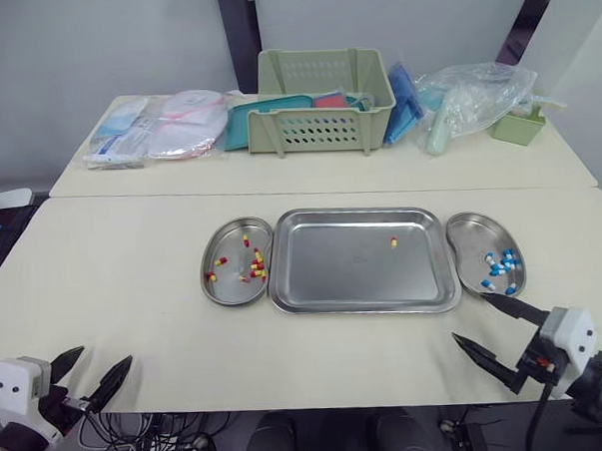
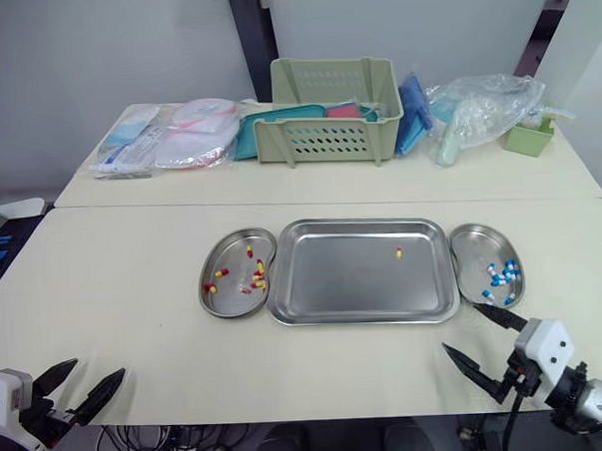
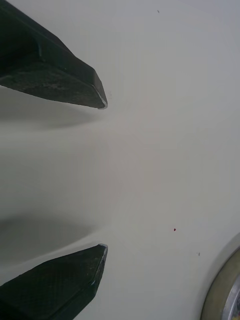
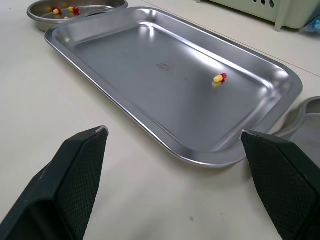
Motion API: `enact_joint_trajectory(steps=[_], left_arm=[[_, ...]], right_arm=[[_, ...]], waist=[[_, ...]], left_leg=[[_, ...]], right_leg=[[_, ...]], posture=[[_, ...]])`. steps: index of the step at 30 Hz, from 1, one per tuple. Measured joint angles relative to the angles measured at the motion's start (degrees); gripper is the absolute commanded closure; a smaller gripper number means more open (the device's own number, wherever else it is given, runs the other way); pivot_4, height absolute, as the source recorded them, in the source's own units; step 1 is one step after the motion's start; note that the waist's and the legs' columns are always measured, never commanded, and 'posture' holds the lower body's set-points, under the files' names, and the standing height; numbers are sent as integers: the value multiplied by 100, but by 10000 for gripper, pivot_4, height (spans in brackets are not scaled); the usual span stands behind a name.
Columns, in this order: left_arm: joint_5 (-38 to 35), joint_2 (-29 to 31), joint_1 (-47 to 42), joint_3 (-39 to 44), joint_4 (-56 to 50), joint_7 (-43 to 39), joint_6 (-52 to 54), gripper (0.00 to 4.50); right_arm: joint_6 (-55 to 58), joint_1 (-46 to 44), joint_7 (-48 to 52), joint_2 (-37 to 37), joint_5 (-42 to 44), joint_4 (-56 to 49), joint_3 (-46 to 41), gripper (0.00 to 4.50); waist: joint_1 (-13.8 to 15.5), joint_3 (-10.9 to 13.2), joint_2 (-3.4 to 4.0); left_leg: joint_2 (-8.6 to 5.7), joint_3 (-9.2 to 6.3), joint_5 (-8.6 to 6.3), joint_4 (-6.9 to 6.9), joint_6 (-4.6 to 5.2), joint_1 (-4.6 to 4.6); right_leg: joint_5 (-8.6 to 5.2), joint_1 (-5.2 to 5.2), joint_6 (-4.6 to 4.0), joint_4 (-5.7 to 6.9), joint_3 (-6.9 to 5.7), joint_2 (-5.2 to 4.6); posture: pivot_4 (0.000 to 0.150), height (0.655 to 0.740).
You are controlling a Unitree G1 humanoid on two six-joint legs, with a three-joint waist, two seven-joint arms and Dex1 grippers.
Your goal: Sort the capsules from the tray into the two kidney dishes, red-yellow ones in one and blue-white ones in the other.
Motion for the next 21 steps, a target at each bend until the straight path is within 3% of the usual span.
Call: enact_joint_trajectory(steps=[5,9,16,21], left_arm=[[-79,108,173,-79,-555,-258,105,0],[-467,211,-75,-641,-1798,-262,761,0],[-646,172,-2407,-2428,-3104,967,2270,0],[-124,-670,-4076,-3905,-2785,1935,3244,0]], right_arm=[[-79,-58,-69,3,-20,113,122,344],[-376,-7,0,11,-105,429,213,344],[-758,154,28,86,-171,707,323,344],[-906,276,-88,172,-227,715,386,344]], waist=[[0,-5,-8],[39,-7,-5],[-13,-12,13],[-11,-14,15]], left_leg=[[0,1,0,0,0,0],[-2,-2,0,4,0,0],[-5,-2,0,8,0,2],[-8,-3,1,19,0,1]], right_leg=[[0,0,0,0,1,0],[0,4,0,0,-2,-3],[1,3,1,8,0,0],[1,4,2,16,-1,0]], posture=[[1500,7400],[1500,7400],[1500,7400],[1500,7400]])
